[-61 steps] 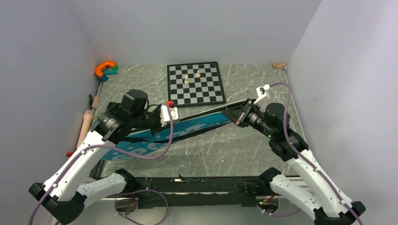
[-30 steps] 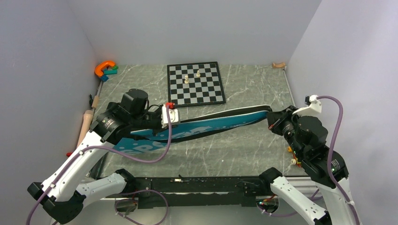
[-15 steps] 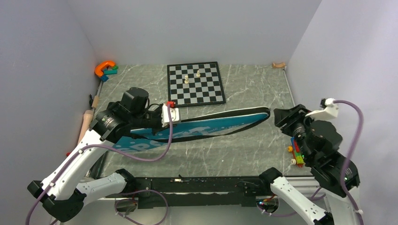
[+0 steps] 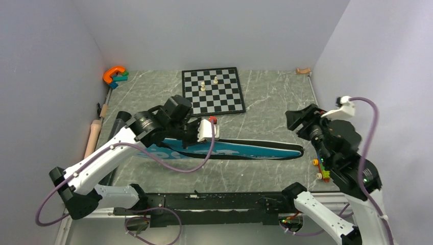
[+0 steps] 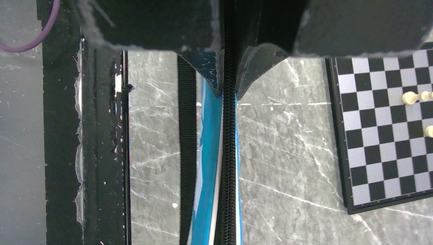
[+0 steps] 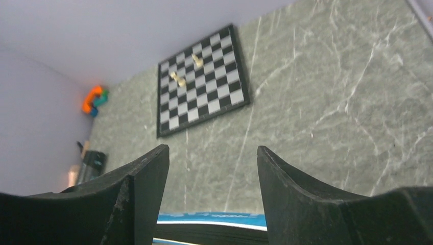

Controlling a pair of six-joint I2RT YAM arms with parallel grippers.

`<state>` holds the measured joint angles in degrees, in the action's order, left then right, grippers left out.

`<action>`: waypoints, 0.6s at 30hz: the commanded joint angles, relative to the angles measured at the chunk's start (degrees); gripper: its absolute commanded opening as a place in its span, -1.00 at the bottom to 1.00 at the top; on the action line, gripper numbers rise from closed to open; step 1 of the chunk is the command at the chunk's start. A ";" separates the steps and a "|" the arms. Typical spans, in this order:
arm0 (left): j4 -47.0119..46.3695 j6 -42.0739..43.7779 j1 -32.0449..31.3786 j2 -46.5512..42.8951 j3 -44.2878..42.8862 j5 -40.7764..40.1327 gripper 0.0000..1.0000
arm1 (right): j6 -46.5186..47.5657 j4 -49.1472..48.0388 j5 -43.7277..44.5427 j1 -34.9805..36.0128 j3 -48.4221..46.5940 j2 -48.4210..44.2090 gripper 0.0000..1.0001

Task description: Pack up the badminton gear

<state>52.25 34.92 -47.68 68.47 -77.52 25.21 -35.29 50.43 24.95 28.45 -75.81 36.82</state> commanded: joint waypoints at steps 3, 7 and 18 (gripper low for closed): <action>-5.36 -2.57 -1.85 6.71 -6.55 1.29 -1.00 | -1.90 -4.70 -5.23 -0.02 7.51 1.06 0.32; -6.83 -5.50 -2.10 10.45 -5.57 2.92 -1.00 | -3.15 -6.59 -6.86 0.03 11.61 1.06 0.30; -13.18 -12.64 -1.31 17.04 -1.37 7.64 -1.00 | -6.55 -14.98 -14.77 0.04 22.24 5.78 0.24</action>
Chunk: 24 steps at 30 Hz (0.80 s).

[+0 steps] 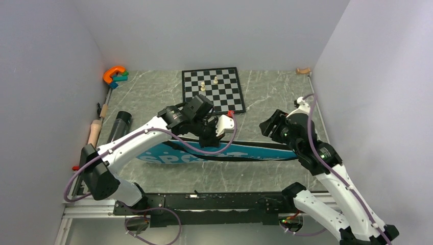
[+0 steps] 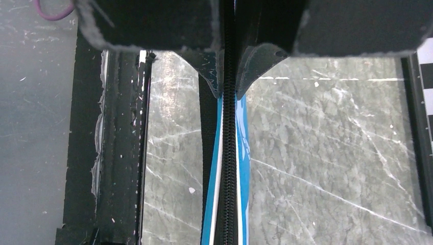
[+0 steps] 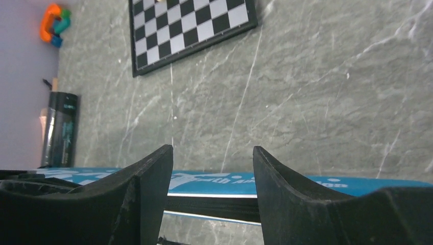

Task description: Pack up the badminton gear

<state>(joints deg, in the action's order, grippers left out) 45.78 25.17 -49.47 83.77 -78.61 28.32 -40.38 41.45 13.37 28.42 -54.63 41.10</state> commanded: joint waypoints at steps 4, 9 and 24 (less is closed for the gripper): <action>-6.29 -3.00 2.33 6.89 -2.12 4.79 -1.00 | -1.52 -7.05 -4.04 0.06 2.28 2.72 0.24; -9.97 -3.12 4.37 9.77 1.21 3.66 -1.00 | -2.11 -9.88 -5.12 0.05 5.19 4.51 0.24; -25.14 -13.90 6.86 7.24 17.74 1.80 -1.00 | -2.16 -16.06 -8.41 0.12 8.32 10.32 0.22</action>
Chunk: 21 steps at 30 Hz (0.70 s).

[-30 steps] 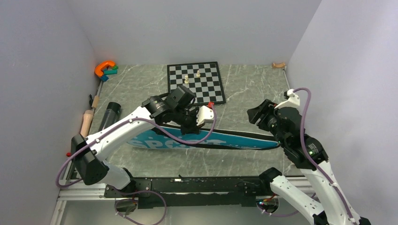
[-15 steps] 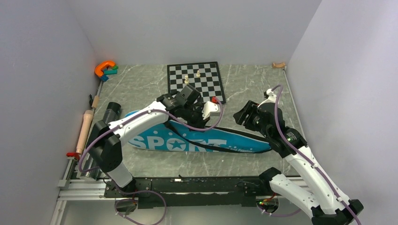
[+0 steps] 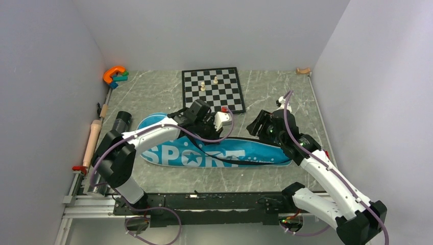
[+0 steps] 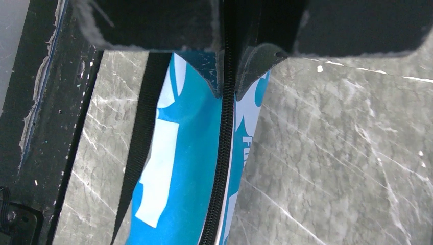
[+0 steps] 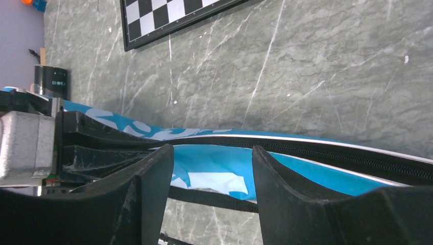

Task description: Pack up the badminton gear

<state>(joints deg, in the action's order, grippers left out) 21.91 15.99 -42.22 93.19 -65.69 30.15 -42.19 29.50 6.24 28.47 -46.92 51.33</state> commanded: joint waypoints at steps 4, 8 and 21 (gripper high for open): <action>-4.03 -5.94 -0.21 -3.59 9.00 -1.27 -1.00 | -0.58 -5.20 -1.79 0.09 2.24 0.38 0.22; -6.41 -7.00 -0.12 -4.48 10.80 -2.40 -1.00 | -0.61 -6.04 -2.34 0.16 3.13 0.98 0.21; -3.17 2.17 0.47 2.73 -3.80 -7.07 -1.00 | -1.20 -5.05 -1.47 0.36 3.38 -0.01 0.18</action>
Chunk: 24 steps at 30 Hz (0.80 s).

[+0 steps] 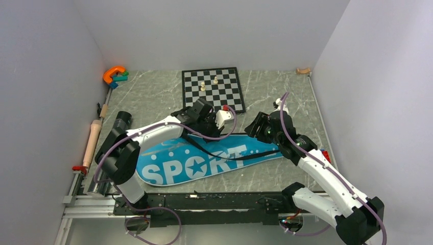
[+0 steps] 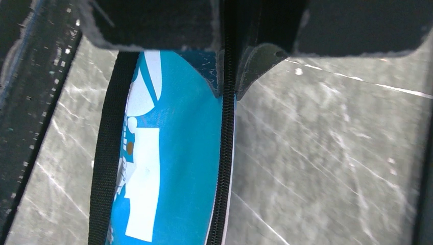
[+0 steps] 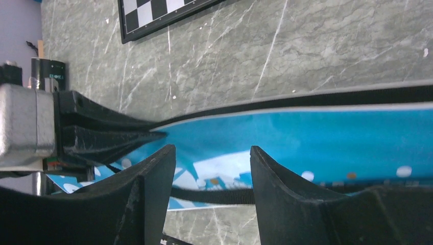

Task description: Pack up the badminton gear

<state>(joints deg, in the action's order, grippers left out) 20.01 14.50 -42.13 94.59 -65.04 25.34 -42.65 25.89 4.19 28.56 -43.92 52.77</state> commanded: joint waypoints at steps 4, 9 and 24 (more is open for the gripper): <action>-1.31 4.12 0.12 1.59 -3.23 -1.65 -1.00 | -0.70 -0.62 1.17 0.28 0.18 -1.81 0.17; 0.80 6.03 -0.09 1.17 -2.69 -3.37 -0.54 | -0.74 -0.57 1.27 0.23 0.45 -1.85 0.17; 20.38 7.15 15.86 -18.99 -9.15 -9.63 0.99 | 1.70 2.85 4.14 0.17 -1.99 -0.81 0.41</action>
<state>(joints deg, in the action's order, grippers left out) 34.22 21.91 -34.61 83.55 -72.12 19.18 -42.44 27.66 6.17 28.60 -43.62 51.77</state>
